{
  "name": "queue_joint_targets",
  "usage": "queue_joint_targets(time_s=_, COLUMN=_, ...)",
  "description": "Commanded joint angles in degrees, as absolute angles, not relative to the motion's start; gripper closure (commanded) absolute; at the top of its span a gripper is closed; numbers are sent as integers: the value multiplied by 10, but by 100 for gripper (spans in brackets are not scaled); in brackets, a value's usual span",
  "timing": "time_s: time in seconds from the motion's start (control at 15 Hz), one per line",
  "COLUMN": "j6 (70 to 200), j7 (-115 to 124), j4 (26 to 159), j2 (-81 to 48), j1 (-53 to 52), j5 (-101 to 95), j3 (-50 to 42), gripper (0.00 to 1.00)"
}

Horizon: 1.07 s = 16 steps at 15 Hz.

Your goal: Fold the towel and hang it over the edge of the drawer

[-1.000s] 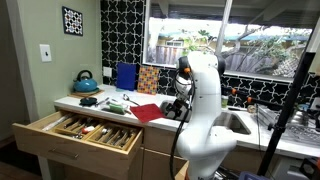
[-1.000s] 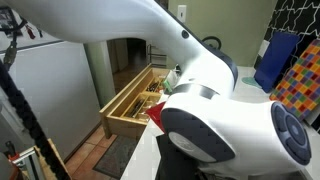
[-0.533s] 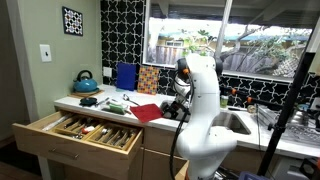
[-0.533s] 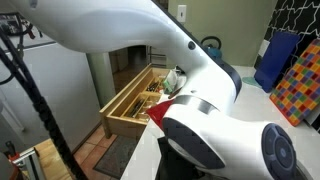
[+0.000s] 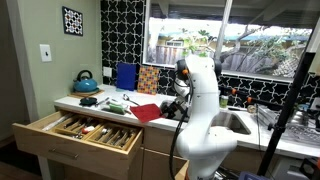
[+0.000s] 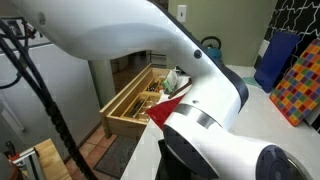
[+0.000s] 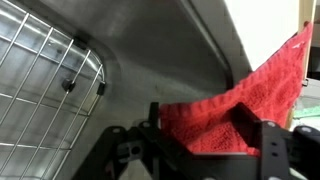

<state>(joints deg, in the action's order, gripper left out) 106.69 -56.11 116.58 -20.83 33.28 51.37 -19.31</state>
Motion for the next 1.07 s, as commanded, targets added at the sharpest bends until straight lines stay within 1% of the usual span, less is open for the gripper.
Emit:
queue_joint_targets(time_s=0.0, j6=1048, j7=-580, j4=1162, j2=-199, j1=338, j5=516, j3=-195, gripper=49)
queue_joint_targets(time_s=0.07, j6=1047, j7=-578, j4=1163, j2=-191, j1=336, j5=506, j3=-197, gripper=50)
queue_joint_targets(time_s=0.13, j6=1035, j7=-582, j4=1159, j2=-185, j1=343, j5=496, j3=-204, gripper=53)
queue_joint_targets(time_s=0.2, j6=1038, j7=-576, j4=1162, j2=-176, j1=338, j5=488, j3=-206, gripper=48)
queue_joint_targets(time_s=0.47, j6=1026, j7=-575, j4=1156, j2=-151, j1=335, j5=458, j3=-216, gripper=51)
queue_joint_targets(time_s=0.53, j6=1018, j7=-581, j4=1151, j2=-151, j1=337, j5=451, j3=-216, gripper=63)
queue_joint_targets(time_s=0.6, j6=1012, j7=-583, j4=1150, j2=-147, j1=337, j5=444, j3=-217, gripper=70)
queue_joint_targets(time_s=0.67, j6=1002, j7=-587, j4=1146, j2=-147, j1=338, j5=436, j3=-217, gripper=77)
queue_joint_targets(time_s=0.73, j6=997, j7=-584, j4=1146, j2=-144, j1=338, j5=424, j3=-219, gripper=80)
queue_joint_targets(time_s=0.8, j6=986, j7=-584, j4=1144, j2=-142, j1=339, j5=420, j3=-220, gripper=87)
queue_joint_targets(time_s=0.87, j6=981, j7=-581, j4=1142, j2=-142, j1=339, j5=414, j3=-221, gripper=99)
queue_joint_targets(time_s=1.0, j6=975, j7=-577, j4=1141, j2=-140, j1=339, j5=405, j3=-222, gripper=100)
